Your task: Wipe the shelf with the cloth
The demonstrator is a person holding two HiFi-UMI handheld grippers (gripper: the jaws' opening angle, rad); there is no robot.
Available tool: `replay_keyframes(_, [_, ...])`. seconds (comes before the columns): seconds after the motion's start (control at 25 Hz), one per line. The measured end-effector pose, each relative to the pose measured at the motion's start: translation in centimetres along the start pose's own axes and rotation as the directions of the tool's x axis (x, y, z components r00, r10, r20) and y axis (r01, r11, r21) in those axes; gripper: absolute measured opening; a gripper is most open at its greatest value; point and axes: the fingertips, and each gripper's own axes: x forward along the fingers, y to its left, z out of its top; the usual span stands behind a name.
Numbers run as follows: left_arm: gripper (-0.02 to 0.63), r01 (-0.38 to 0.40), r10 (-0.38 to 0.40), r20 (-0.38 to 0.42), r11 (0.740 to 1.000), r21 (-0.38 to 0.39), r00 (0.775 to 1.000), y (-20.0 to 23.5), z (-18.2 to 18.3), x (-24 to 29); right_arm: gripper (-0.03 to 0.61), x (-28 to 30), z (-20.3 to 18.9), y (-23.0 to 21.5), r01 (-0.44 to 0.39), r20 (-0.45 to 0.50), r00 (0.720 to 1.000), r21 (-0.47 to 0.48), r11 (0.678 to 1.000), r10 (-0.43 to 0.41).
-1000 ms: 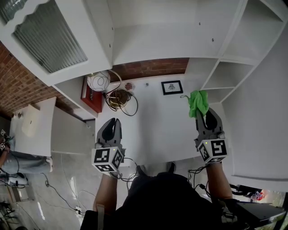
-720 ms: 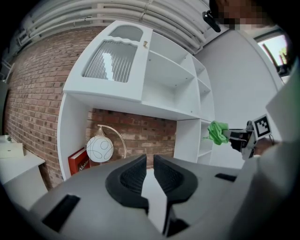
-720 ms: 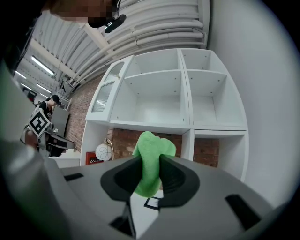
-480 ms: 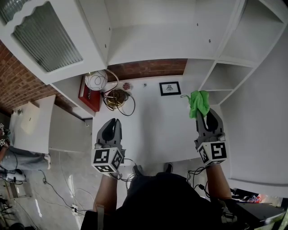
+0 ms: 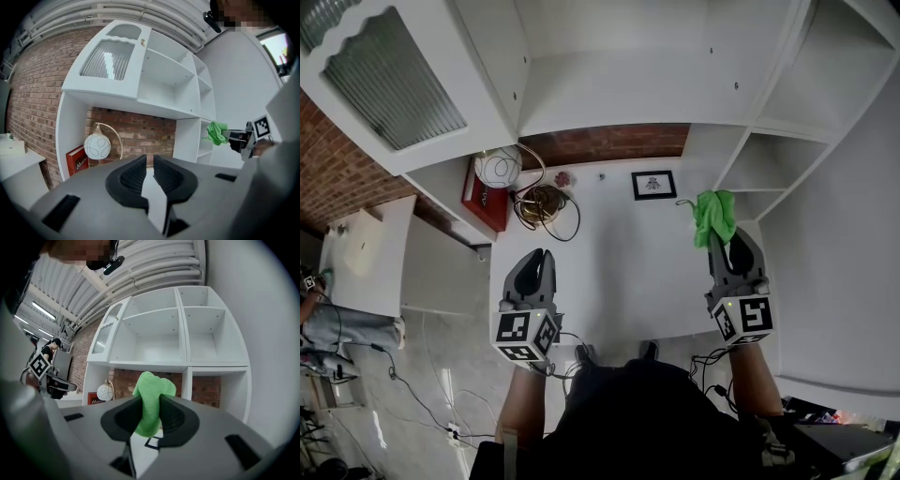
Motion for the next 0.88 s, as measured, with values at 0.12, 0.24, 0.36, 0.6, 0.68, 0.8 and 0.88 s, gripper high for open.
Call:
replay_keyframes(0.12, [0.046, -0.001, 0.001, -0.014, 1.0, 0.0, 1.0, -0.1, -0.4, -0.1, 0.092, -0.1, -0.1, -0.1, -0.004, 0.0, 1.0, 0.004, 1.0, 0.004])
replay_keyframes(0.24, [0.046, 0.0, 0.0, -0.015, 1.0, -0.002, 1.0, -0.5, -0.4, -0.1, 0.092, -0.2, -0.4, -0.1, -0.009, -0.004, 1.0, 0.006, 1.0, 0.009])
replay_keyframes(0.36, [0.046, 0.003, -0.003, -0.015, 1.0, -0.001, 1.0, -0.9, -0.5, 0.0, 0.092, -0.4, -0.6, -0.2, -0.01, -0.01, 1.0, 0.007, 1.0, 0.01])
replay_keyframes(0.6, [0.046, 0.006, -0.007, -0.024, 1.0, -0.004, 1.0, -1.2, -0.6, 0.1, 0.092, -0.4, -0.6, -0.2, -0.019, -0.014, 1.0, -0.001, 1.0, 0.019])
replay_keyframes(0.68, [0.046, 0.007, -0.007, -0.025, 1.0, -0.006, 1.0, -1.3, -0.7, 0.2, 0.092, -0.4, -0.7, -0.2, -0.023, -0.016, 1.0, -0.004, 1.0, 0.023])
replay_keyframes(0.8, [0.046, 0.007, -0.007, -0.024, 1.0, -0.005, 1.0, -1.5, -0.7, 0.2, 0.092, -0.3, -0.7, -0.2, -0.027, -0.017, 0.999, -0.007, 1.0, 0.027])
replay_keyframes(0.88, [0.046, 0.007, -0.007, -0.024, 1.0, -0.003, 1.0, -1.7, -0.6, 0.3, 0.092, -0.3, -0.8, -0.2, -0.032, -0.019, 0.999, -0.01, 0.999, 0.032])
